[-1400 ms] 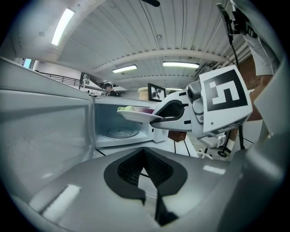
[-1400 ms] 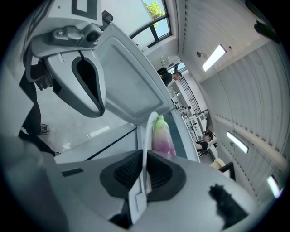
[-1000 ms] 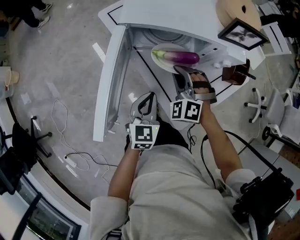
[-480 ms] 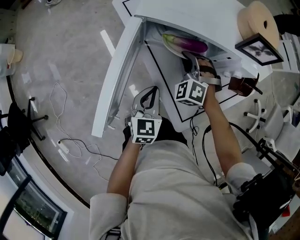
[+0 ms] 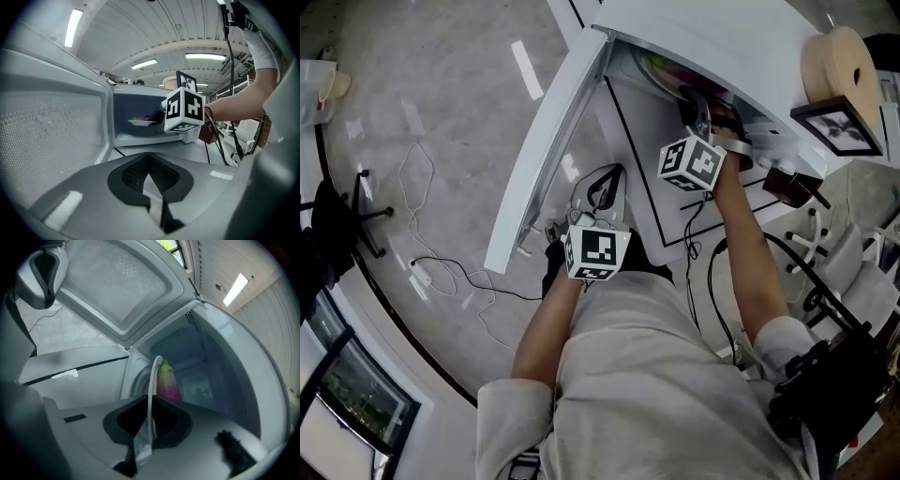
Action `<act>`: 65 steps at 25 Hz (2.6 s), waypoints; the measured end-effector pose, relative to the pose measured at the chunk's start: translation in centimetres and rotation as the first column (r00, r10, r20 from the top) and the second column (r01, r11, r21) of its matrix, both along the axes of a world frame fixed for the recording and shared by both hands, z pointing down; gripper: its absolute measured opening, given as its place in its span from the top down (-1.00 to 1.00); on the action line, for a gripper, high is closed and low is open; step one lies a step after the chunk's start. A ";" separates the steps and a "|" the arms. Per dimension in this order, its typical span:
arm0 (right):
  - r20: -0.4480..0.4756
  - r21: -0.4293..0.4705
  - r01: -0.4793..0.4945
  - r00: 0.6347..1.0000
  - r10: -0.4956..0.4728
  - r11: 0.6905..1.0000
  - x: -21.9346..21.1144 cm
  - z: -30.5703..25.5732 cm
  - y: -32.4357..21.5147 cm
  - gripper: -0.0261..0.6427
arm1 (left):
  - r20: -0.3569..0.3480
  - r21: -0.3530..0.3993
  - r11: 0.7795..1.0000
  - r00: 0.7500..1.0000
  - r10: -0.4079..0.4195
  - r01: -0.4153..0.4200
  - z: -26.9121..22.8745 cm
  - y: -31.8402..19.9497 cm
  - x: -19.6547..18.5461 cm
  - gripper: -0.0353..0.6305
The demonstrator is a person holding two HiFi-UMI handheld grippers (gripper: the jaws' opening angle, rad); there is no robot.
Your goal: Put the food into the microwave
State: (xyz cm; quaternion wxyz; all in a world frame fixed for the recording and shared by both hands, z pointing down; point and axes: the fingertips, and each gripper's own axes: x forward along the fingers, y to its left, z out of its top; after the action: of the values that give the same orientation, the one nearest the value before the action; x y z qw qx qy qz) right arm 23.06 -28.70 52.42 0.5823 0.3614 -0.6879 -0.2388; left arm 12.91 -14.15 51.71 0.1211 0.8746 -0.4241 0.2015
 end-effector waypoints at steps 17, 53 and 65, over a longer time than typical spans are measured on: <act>-0.048 -0.012 -0.027 0.999 0.026 1.000 0.9 2.2 -5.0 0.82 | 0.022 -0.030 1.000 1.000 0.003 -0.002 1.0 -0.4 -0.1 0.88; 0.110 -0.228 -0.083 0.988 0.110 0.970 -1.2 0.6 -1.3 0.46 | 0.039 -0.022 0.998 0.998 0.055 -0.054 0.4 0.3 0.0 0.87; 0.147 -0.155 -0.102 0.981 0.125 0.983 -3.4 -3.0 4.5 0.87 | 0.039 0.005 0.989 0.988 0.150 -0.150 -1.4 3.4 -1.0 0.87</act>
State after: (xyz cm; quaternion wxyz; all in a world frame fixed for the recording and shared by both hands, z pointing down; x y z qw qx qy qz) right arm 19.65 -24.25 49.43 0.5643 0.3742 -0.7253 -0.1248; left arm 11.86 -10.71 50.33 0.0942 0.9005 -0.3600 0.2252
